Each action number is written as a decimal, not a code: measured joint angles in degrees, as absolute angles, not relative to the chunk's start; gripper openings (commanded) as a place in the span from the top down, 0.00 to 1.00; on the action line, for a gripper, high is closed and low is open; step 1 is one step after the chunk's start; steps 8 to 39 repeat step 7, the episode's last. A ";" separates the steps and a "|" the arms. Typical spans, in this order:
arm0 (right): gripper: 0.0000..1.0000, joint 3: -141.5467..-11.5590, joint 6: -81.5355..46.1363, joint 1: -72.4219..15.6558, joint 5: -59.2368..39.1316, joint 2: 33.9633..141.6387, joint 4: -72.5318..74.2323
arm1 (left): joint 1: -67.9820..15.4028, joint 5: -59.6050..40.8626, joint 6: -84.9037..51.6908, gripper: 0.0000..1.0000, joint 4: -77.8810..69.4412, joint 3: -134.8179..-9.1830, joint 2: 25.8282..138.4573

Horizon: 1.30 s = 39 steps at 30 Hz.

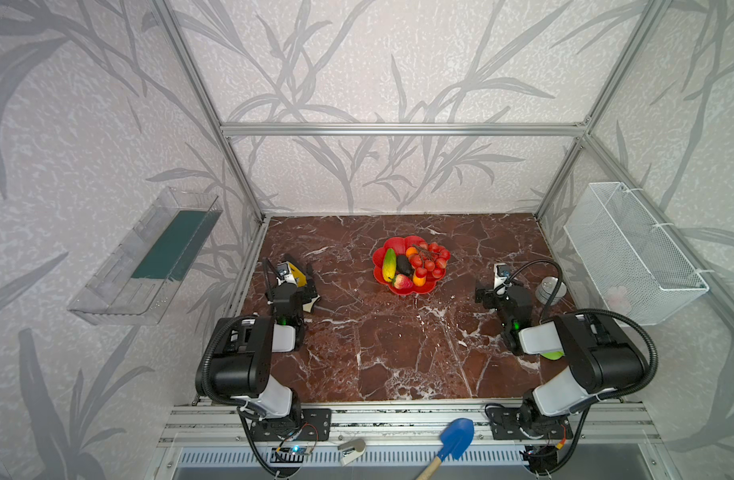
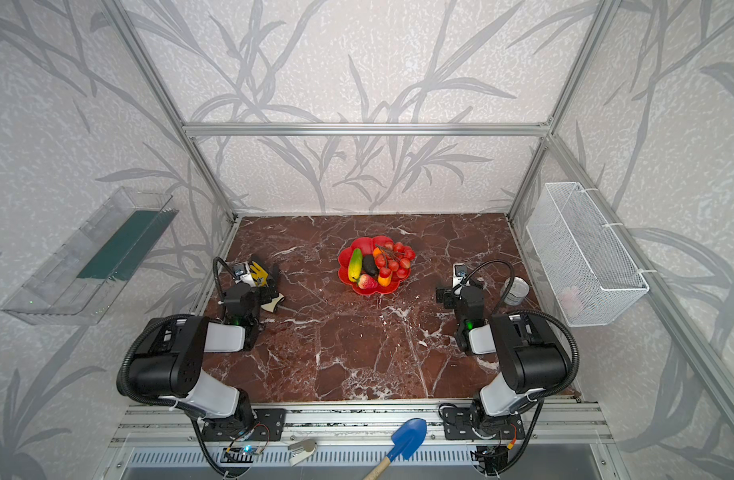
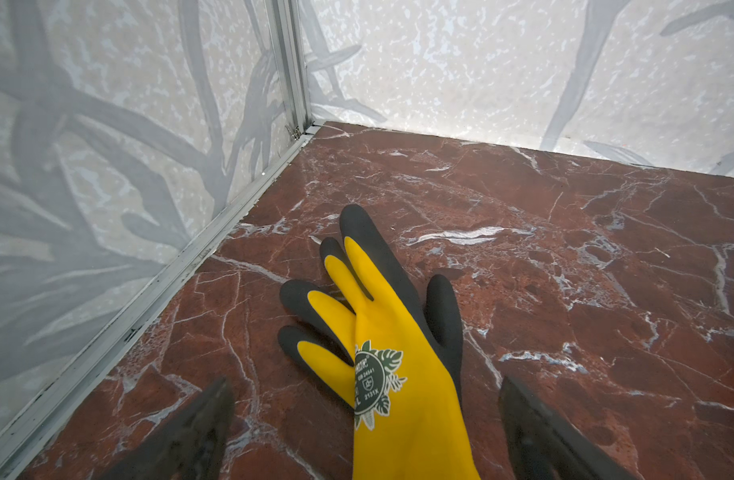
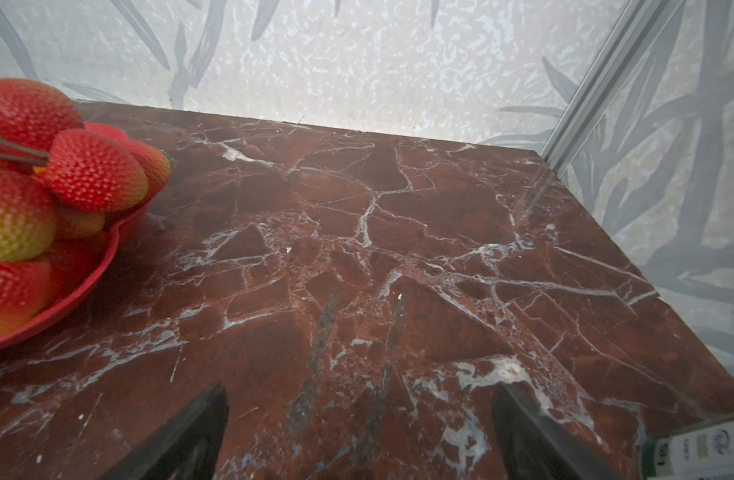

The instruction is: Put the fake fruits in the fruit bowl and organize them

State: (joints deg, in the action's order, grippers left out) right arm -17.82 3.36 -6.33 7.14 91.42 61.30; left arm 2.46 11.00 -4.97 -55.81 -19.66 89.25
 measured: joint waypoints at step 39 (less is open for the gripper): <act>0.01 -18.94 4.60 -6.61 2.96 91.42 58.87 | 2.46 11.03 -4.97 0.01 -55.77 -19.66 89.25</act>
